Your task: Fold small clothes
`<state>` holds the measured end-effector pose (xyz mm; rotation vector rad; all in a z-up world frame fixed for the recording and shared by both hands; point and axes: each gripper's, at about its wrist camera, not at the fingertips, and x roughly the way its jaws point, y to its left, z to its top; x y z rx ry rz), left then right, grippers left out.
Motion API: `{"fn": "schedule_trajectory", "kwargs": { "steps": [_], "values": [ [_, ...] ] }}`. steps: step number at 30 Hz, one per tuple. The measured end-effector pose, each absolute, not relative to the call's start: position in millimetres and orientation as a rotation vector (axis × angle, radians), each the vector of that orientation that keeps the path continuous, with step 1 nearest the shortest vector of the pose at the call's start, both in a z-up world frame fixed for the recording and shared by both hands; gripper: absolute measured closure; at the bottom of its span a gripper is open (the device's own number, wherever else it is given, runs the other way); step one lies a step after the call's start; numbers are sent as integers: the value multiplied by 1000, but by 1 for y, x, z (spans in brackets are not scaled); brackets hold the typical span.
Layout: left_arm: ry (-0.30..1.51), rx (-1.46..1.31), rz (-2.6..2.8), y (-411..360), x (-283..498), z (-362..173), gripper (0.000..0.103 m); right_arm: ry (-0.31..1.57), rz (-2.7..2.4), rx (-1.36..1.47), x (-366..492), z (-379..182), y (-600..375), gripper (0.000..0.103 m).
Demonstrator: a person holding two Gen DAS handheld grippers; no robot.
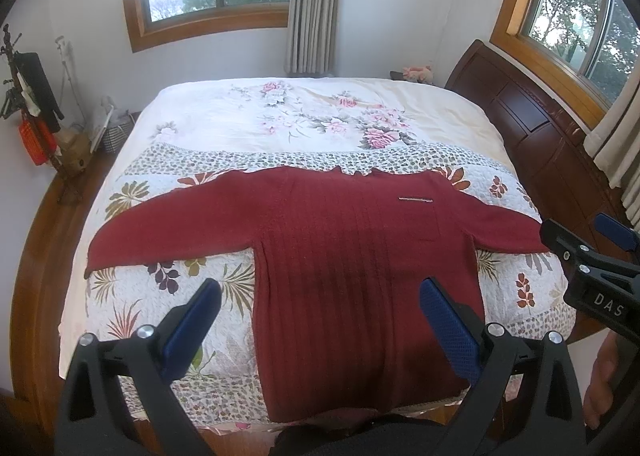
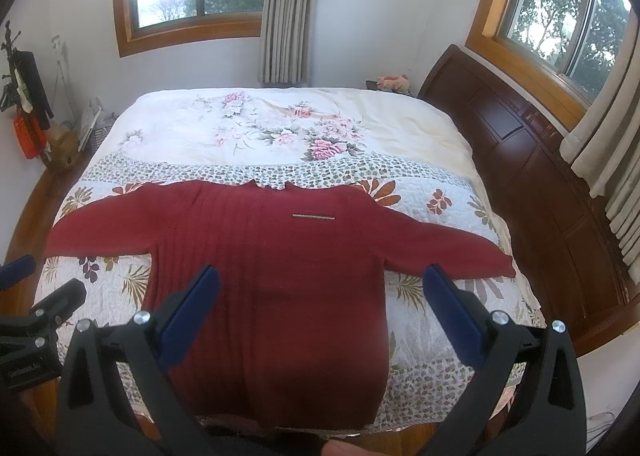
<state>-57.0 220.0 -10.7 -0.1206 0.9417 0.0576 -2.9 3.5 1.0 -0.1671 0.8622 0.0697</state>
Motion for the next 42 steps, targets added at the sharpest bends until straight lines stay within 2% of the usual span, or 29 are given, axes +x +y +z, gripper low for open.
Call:
{"fn": "schedule_trajectory", "kwargs": {
  "steps": [28,31,35,39,42],
  "values": [
    [960,-116,64,222,-40,-18,3,880,61,-165,15,-6,5,2],
    [937,-192,40,233,-34,-29,3,881,55,-173,22,-11,4,2],
    [1006,-298,25,247,-13,-69,4,808,78,-197,41,-37,-15,2],
    [995,-183,-64,223,6,-90,3,916,54,-103,83,-88,-76,2],
    [960,-85,-80,198,19,-101,3,888,-40,43,105,-112,-152,2]
  ]
}}
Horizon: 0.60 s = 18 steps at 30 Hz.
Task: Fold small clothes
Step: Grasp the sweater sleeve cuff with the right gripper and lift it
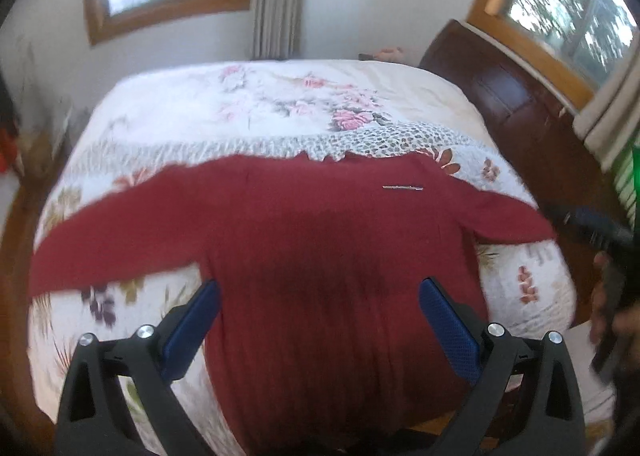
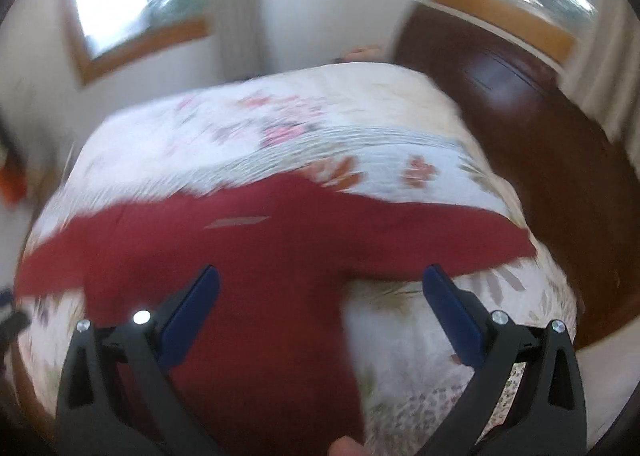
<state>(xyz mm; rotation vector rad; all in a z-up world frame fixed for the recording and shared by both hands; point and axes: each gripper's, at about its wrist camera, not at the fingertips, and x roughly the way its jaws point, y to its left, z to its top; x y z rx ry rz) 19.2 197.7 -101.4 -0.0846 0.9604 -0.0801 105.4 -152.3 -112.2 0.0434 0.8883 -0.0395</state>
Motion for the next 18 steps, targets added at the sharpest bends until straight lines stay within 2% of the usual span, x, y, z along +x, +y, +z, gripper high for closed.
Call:
{"fn": "schedule_trajectory", "kwargs": {
  "steps": [4,6,7,8,10,13,16,18],
  "values": [
    [1023,-37,-182,163,39,-112,3,951,-149,299,133,-155,-270,4],
    [1087,-49,-202,147,50,-117,3,964,-200,494,142,-184,-342,9],
    [1106,-65,-210,143,52,-119,3,974,-215,565,145,-197,-369,25],
    [1126,-80,-213,137,56,-121,3,988,-229,641,147,-210,-395,46],
    [1151,-92,-206,128,60,-125,3,990,-237,825,152,-241,-451,57],
    [1163,-104,-183,119,63,-126,3,944,-268,1050,149,-278,-514,57],
    [1176,-121,-170,113,62,-127,3,905,-289,1234,147,-309,-552,64],
    [1181,-121,-147,111,60,-128,3,892,-298,1298,149,-324,-568,65]
  ]
}}
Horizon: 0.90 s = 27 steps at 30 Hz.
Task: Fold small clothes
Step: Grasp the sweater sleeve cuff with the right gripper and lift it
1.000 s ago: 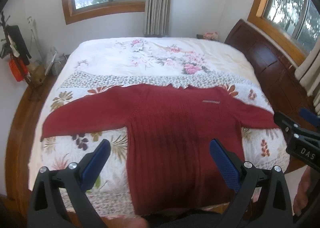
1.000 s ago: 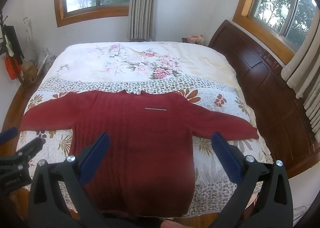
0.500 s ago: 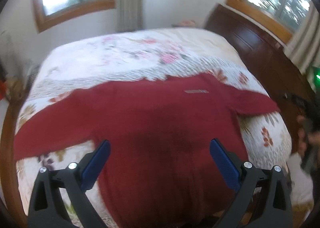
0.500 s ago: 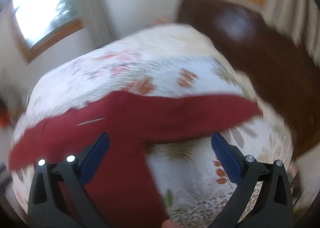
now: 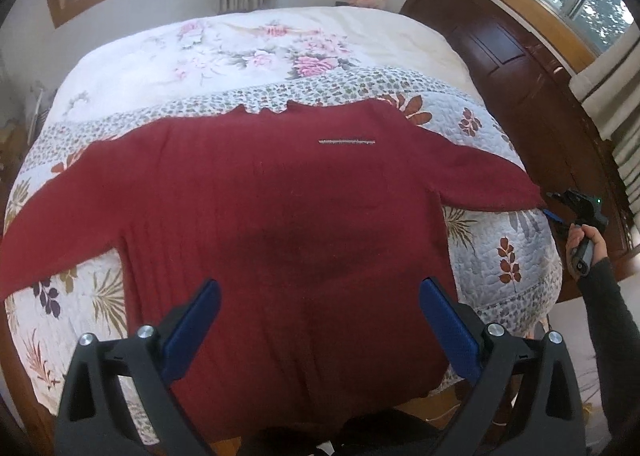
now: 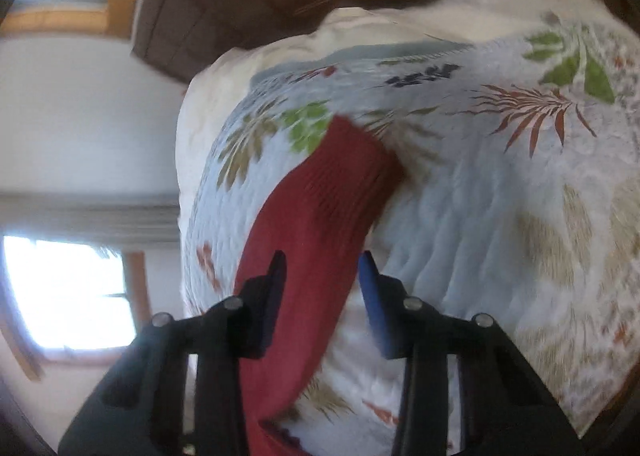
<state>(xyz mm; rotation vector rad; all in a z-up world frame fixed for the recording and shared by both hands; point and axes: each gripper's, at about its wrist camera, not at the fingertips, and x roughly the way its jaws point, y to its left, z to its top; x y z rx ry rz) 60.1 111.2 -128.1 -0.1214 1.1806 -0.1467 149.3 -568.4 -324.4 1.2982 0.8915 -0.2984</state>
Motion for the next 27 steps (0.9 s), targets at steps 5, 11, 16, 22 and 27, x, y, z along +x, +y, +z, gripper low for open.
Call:
{"fn": "schedule_trajectory", "kwargs": {
  "steps": [5,11,16,22,27],
  "values": [
    [1198,-143,-99,109,58,-131,3,873,-319,1413,151,-353,-587,65],
    [1185,-164,-62,109,55,-127,3,853,-301,1443,161,-370,-599,65],
    [1168,-171,-53,111,52,-120,3,848,-279,1446,171,-375,-603,61],
    [1163,-295,-36,132,38,-125,3,827,-249,1427,176,-364,-603,86],
    [1176,-411,15,160,22,-138,4,815,-185,1298,184,-319,-582,88]
  ]
}}
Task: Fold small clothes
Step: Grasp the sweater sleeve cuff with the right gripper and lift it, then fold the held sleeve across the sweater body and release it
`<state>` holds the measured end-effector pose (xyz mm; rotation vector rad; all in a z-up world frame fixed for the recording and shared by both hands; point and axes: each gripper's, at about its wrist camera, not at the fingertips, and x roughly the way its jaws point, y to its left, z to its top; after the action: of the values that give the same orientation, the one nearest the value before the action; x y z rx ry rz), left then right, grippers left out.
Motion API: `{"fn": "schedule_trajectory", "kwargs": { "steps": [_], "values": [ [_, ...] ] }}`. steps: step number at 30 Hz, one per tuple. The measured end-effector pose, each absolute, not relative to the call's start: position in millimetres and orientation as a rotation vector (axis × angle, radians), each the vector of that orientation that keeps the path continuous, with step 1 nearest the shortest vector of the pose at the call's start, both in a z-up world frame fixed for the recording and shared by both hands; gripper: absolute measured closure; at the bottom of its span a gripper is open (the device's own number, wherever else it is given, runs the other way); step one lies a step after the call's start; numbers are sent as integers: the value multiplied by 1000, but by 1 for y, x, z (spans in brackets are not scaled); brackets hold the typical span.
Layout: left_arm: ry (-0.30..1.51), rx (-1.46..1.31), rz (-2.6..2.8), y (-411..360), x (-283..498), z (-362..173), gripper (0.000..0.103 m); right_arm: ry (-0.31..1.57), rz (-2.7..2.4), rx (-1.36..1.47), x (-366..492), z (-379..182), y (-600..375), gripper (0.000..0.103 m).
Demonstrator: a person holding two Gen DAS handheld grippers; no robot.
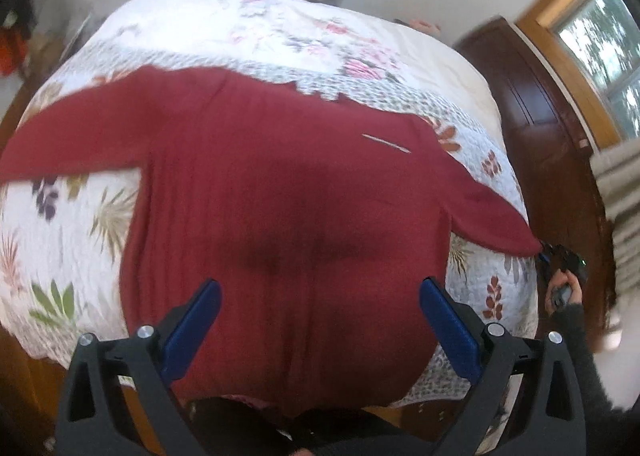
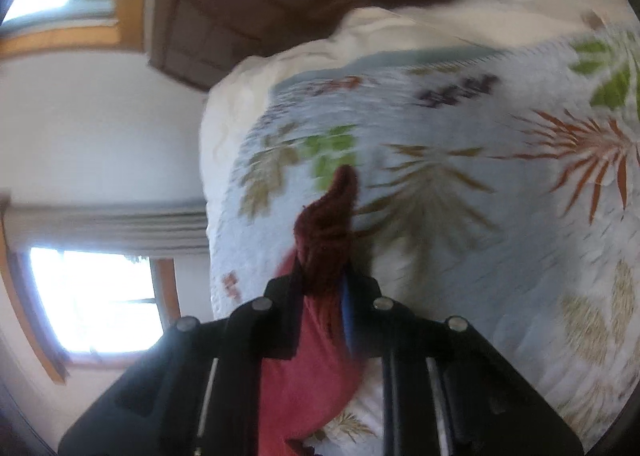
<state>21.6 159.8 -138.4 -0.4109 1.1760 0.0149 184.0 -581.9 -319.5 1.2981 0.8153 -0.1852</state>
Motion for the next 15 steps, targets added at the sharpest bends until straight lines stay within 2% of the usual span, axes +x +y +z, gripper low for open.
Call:
{"fn": "schedule_trajectory", "kwargs": {
  "steps": [8,15],
  "values": [
    [1150,-683,-4,218,-11,-164,4,782,-44,976,210,-207,-504,88],
    [1101,-719,-19,254,-18,-166,3,786,49,726,229,-132,-409,88]
  ]
}}
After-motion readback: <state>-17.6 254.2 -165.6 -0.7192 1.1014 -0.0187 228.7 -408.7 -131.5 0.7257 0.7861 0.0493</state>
